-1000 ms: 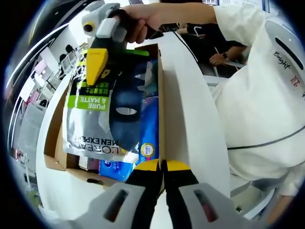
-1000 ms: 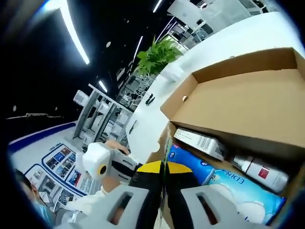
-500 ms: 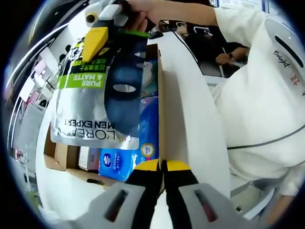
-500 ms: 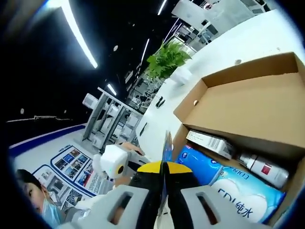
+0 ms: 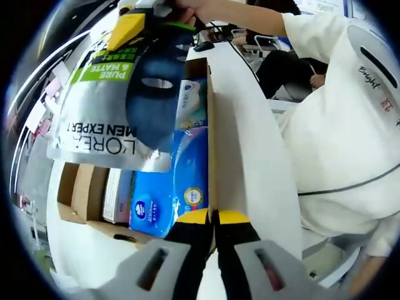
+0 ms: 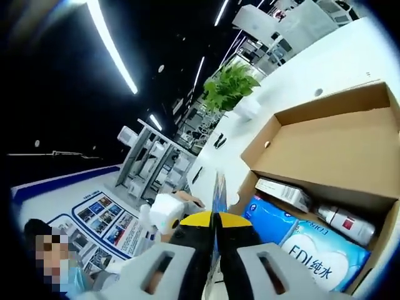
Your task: Operate the shoe box by opening the lid, removing the specified soft item, and placing it in the target area until the item is outside and the box remains undamaged.
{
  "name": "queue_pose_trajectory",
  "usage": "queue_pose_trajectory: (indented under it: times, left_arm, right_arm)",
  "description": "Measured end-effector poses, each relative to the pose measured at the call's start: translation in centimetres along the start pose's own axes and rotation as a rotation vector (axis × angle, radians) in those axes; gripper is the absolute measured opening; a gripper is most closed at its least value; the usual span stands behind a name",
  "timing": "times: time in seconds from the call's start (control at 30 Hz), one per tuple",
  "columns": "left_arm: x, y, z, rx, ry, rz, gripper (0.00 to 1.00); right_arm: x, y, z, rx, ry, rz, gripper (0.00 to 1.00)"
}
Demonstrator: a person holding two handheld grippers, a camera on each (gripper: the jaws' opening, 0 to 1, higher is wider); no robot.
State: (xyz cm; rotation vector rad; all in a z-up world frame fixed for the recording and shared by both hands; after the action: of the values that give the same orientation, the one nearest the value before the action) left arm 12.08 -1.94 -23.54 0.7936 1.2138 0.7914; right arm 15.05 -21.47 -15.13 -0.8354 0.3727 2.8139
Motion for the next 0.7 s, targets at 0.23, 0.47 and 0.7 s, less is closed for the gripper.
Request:
queue_pose_trajectory:
  times: [0.23, 0.47, 0.7]
  left_arm:
    - [0.1, 0.0, -0.1, -0.001, 0.001, -0.003, 0.02]
    - [0.1, 0.0, 0.0, -0.001, 0.0, -0.003, 0.02]
    - [0.2, 0.0, 0.0, -0.001, -0.002, -0.008, 0.02]
  right_arm:
    - [-0.2, 0.9, 0.2, -0.018, -0.015, -0.018, 0.0]
    - [0.3, 2.0, 0.7, -0.053, -0.034, -0.032, 0.0]
    - [1.2, 2.6, 0.9, -0.05, -0.032, -0.043, 0.0]
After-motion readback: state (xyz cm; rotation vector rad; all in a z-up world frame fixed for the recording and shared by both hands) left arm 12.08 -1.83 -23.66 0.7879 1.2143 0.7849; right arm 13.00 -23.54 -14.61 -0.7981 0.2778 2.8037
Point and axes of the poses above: the point that each gripper's makers call its tool centre point, and the gripper's own axes: y roughly backward along the fingers, z roughly to its left, x roughly out of its underside, the point moved 7 cm from there along y, roughly backward along the fingers, and after that the axes turned 1 degree about -x, right-handed, at the moved point
